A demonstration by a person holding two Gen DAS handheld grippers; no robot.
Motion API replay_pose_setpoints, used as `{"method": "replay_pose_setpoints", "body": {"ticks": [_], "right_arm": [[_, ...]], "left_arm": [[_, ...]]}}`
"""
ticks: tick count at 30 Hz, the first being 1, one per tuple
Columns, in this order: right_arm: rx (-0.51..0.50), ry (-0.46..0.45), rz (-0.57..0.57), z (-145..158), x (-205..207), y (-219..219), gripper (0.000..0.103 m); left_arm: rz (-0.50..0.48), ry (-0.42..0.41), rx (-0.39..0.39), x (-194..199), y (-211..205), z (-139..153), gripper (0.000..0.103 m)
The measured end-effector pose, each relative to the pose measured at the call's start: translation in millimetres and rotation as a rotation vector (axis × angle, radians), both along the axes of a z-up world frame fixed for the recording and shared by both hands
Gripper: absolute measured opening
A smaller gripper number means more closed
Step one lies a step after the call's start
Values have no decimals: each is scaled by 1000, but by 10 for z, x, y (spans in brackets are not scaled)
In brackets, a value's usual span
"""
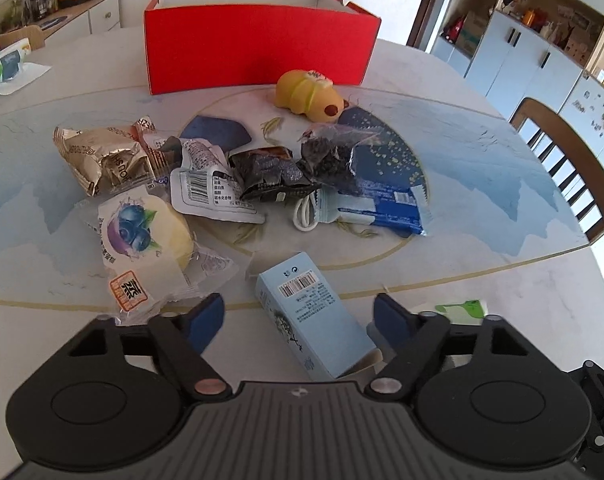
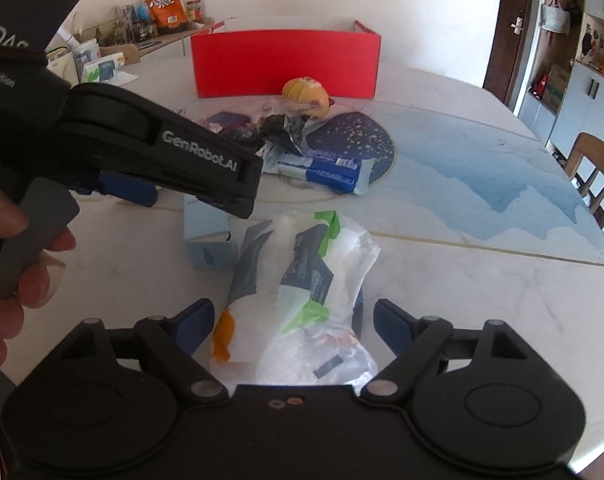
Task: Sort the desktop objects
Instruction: 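Grasp the light-blue carton with the left tool while the right tool grasps the white-green bag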
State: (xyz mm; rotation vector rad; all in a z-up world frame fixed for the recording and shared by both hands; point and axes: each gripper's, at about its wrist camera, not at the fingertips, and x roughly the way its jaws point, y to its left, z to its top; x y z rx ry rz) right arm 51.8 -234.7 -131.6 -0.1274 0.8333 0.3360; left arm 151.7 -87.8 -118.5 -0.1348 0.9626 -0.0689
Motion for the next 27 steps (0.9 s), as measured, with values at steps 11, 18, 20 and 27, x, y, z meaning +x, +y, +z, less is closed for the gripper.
{"method": "replay_pose_setpoints", "body": {"ticks": [11, 18, 20, 27], "right_arm": [[8, 25, 28, -28, 81, -127, 72], [34, 33, 9, -25, 138, -306, 64], [38, 31, 6, -14, 146, -344, 61], [64, 24, -6, 59, 182, -480, 47]], "left_arm": [[-28, 4, 42, 49, -104, -90, 55], [-36, -11, 82, 53, -137, -92, 40], [-37, -17, 90, 46, -140, -96, 38], [-43, -21, 108, 6, -180, -85, 32]]}}
